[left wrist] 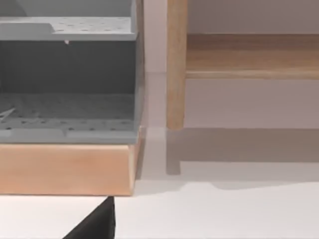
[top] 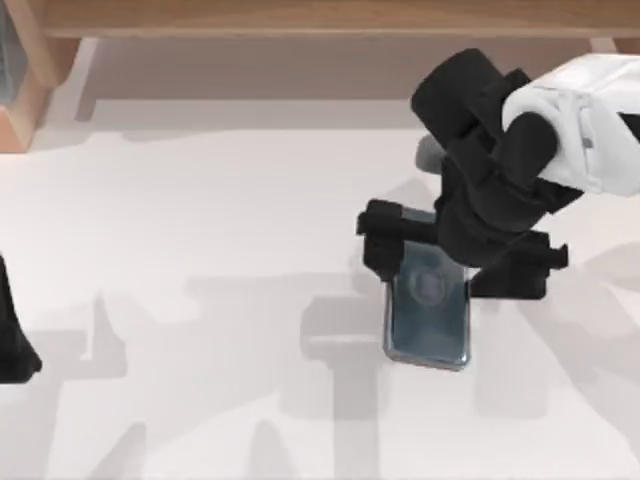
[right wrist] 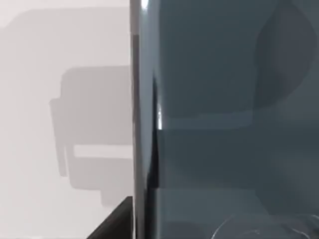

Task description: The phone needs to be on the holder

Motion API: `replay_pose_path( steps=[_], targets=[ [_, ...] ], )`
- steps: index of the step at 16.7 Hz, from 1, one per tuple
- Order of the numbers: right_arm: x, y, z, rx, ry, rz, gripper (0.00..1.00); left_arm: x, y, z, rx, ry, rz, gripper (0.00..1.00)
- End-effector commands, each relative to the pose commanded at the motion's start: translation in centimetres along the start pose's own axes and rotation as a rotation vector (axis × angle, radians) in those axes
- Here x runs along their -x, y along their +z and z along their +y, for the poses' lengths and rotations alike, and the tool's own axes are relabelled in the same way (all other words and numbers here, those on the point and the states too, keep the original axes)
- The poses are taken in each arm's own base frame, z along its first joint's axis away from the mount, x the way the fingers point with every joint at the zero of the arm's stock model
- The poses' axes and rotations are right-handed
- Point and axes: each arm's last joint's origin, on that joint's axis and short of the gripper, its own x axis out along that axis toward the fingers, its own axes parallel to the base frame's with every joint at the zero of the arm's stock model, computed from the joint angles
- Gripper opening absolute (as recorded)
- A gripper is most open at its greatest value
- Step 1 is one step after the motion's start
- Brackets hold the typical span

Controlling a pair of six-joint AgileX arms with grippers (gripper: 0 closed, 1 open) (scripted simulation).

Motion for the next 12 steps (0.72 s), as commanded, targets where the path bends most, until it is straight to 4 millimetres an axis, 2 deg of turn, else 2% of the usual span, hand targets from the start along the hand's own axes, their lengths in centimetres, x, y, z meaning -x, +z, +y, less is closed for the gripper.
replay_pose_path(
  steps=[2,5,9,12],
  targets=[
    [2.4,2.0,-1.4,0.05,0.114,-0.055,0.0,0.0,0.0,0.0,0.0,0.0,0.0,1.0],
    [6.5,5.0,-4.7,0.152,0.268,-0.181,0.0,0.0,0.0,0.0,0.0,0.0,0.0,1.0],
    [11.6,7.6,-11.1,0.316,0.386,-0.404,0.0,0.0,0.0,0.0,0.0,0.0,0.0,1.0],
    [14.8,8.0,-16.4,0.44,0.393,-0.578,0.0,0.0,0.0,0.0,0.0,0.0,0.0,1.0]
  ],
)
